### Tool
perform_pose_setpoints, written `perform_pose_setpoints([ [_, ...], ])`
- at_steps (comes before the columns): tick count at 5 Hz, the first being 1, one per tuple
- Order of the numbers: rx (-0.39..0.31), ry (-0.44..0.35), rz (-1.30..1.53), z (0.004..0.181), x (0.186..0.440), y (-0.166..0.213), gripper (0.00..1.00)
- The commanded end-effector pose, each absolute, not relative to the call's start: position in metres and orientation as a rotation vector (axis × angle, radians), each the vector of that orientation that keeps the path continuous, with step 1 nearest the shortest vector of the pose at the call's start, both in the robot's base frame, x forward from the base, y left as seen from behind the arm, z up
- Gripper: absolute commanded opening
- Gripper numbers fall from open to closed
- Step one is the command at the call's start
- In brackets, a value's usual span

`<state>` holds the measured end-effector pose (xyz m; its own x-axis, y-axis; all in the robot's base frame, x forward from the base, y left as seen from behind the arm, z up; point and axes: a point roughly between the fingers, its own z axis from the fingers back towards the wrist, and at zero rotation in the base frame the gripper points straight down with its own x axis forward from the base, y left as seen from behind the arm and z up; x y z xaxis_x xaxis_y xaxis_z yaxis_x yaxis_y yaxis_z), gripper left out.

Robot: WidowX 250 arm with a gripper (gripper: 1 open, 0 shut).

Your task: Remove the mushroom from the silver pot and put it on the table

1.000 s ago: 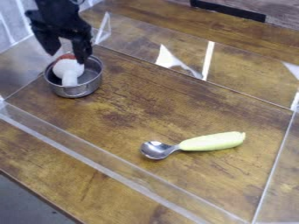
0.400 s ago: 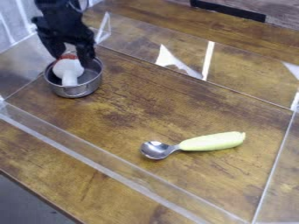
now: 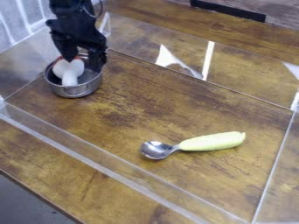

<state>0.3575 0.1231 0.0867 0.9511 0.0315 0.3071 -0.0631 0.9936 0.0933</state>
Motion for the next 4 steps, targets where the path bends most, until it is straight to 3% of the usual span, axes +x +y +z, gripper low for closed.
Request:
perform_pose_setpoints([
  [1,0.116,-0.357,0.010,0.115,0.374,0.133,1.00],
  [2,0.112,-0.346,-0.011,0.120,0.379,0.145,1.00],
  [4,0.091,-0.317,-0.097,0.089,0.386,0.160,1.00],
])
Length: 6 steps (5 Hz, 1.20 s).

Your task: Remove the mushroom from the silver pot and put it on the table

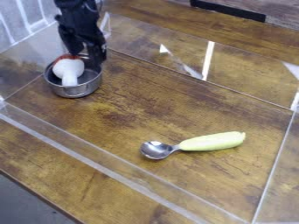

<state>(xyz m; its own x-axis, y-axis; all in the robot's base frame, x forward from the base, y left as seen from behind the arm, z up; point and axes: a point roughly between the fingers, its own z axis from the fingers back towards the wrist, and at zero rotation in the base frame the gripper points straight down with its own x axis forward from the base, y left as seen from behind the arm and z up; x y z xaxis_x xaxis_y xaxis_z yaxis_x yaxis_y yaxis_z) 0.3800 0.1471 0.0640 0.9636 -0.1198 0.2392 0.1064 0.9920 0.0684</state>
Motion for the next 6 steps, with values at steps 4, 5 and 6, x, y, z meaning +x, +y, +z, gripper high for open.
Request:
perform_pose_setpoints([
  [4,0.112,-0.272,0.062,0.116,0.385,0.189,1.00],
  [5,0.105,-0.255,0.067,0.109,0.388,0.195,1.00],
  [6,0.104,-0.234,0.133,0.104,0.385,0.195,1.00],
])
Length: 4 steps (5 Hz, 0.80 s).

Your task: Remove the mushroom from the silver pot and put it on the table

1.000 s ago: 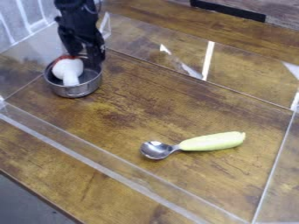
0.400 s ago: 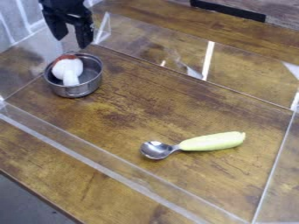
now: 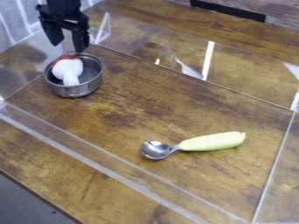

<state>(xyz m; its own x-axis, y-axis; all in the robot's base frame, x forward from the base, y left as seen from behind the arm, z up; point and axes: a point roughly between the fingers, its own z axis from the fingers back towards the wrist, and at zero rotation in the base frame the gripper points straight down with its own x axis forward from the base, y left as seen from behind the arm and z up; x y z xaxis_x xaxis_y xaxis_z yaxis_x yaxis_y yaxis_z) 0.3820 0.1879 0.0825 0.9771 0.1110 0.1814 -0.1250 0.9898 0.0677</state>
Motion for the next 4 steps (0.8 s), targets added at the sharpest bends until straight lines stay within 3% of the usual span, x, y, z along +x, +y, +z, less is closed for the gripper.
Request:
perform_pose_setpoints([
  [1,0.101,-0.214,0.201,0.098,0.383,0.193,1.00],
  [4,0.092,-0.163,0.345,0.073,0.403,0.172,1.00],
])
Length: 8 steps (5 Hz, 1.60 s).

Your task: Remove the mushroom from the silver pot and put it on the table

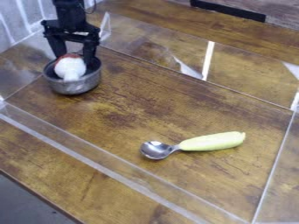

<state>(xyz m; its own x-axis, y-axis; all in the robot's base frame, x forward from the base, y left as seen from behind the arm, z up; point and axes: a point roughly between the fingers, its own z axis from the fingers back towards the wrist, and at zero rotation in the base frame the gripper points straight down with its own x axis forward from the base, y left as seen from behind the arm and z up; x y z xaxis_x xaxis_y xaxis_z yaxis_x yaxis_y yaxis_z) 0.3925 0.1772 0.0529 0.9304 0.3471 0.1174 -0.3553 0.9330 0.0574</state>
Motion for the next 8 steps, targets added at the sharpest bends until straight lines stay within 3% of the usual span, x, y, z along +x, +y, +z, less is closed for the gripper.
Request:
perform_pose_setpoints([
  [1,0.083,-0.156,0.241,0.073,0.402,0.175,1.00],
  [2,0.071,-0.155,0.139,0.076,0.401,0.176,0.00],
  [5,0.057,-0.154,-0.046,0.091,0.405,0.179,0.00],
  [6,0.073,-0.177,-0.011,0.108,0.400,0.174,0.00],
  [8,0.094,-0.235,-0.091,0.150,0.421,0.137,0.00],
])
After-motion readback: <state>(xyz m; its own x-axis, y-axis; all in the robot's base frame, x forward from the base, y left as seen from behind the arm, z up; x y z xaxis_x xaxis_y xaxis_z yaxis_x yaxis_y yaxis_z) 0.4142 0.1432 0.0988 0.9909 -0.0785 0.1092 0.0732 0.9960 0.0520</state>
